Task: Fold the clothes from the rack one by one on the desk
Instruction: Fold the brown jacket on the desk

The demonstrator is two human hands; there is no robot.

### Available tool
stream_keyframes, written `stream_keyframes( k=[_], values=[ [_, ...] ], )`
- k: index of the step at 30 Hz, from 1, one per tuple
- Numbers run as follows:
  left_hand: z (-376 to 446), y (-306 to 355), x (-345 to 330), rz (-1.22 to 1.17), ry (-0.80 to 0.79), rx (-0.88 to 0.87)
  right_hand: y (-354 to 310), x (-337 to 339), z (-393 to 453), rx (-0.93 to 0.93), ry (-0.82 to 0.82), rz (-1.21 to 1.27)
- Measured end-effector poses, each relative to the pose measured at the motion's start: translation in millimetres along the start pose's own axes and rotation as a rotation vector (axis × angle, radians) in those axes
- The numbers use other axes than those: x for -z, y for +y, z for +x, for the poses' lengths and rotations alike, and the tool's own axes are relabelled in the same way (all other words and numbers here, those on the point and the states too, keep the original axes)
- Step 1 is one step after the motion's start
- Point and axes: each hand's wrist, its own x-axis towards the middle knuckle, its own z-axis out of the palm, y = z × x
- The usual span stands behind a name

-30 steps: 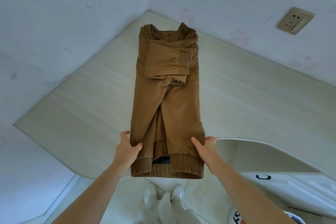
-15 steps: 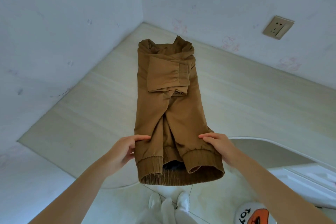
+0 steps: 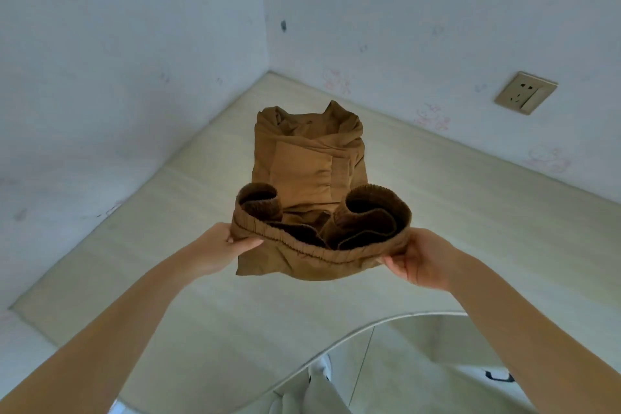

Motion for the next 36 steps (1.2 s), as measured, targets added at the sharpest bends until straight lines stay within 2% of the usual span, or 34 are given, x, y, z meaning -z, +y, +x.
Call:
stream_keyframes(
  k=[2,5,6,8,10,11,15,19,23,27,30,33,36],
  values=[
    [24.6,5.5,9.4,-0.091,-0.007,0.024,-19.7,-2.0,11.3,-0.023,0.017,0.022],
    [57.8,1.7,5.6,-0.340,0.139,0.123,-36.5,2.0,39.3,0.027,0.080,0.131],
    [67.8,-4.5,0.8,-0.437,0.169,0.191,-38.4,3.4,50.8,0.047,0.129,0.099],
    [74.8,-16.2,-11.9,-0.518,0.155,0.271,-34.6,7.9,71.3,0.075,0.274,-0.181],
    [79.1,-25.5,-23.4,-0.437,0.147,0.293,-28.3,8.0,87.6,0.056,0.363,-0.506],
    [80.1,-29.7,-27.5,-0.378,0.165,0.292,-24.6,5.2,92.2,0.057,0.345,-0.560],
    [84.4,-29.4,-34.1,-0.353,0.256,0.224,-16.0,-9.0,105.3,0.209,0.258,-0.571],
    [88.1,-26.4,-28.5,-0.323,0.375,0.109,-15.9,-13.1,107.8,0.387,0.313,-0.719],
    [94.0,-36.5,-31.3,-0.157,0.317,0.070,-14.5,-5.8,114.3,0.423,0.377,-0.923],
    [99.5,-50.2,-45.2,-0.125,0.248,0.171,-5.8,7.9,121.7,0.296,0.425,-0.950],
    [97.5,-63.6,-41.6,-0.050,0.270,0.204,-2.9,19.6,115.2,0.311,0.440,-0.941],
    [82.2,-72.8,-32.8,-0.028,0.341,0.139,0.2,32.0,103.6,0.353,0.425,-0.908],
    [61.5,-79.5,-34.5,-0.097,0.351,0.081,12.4,33.0,91.1,0.224,0.358,-0.732]
  ],
)
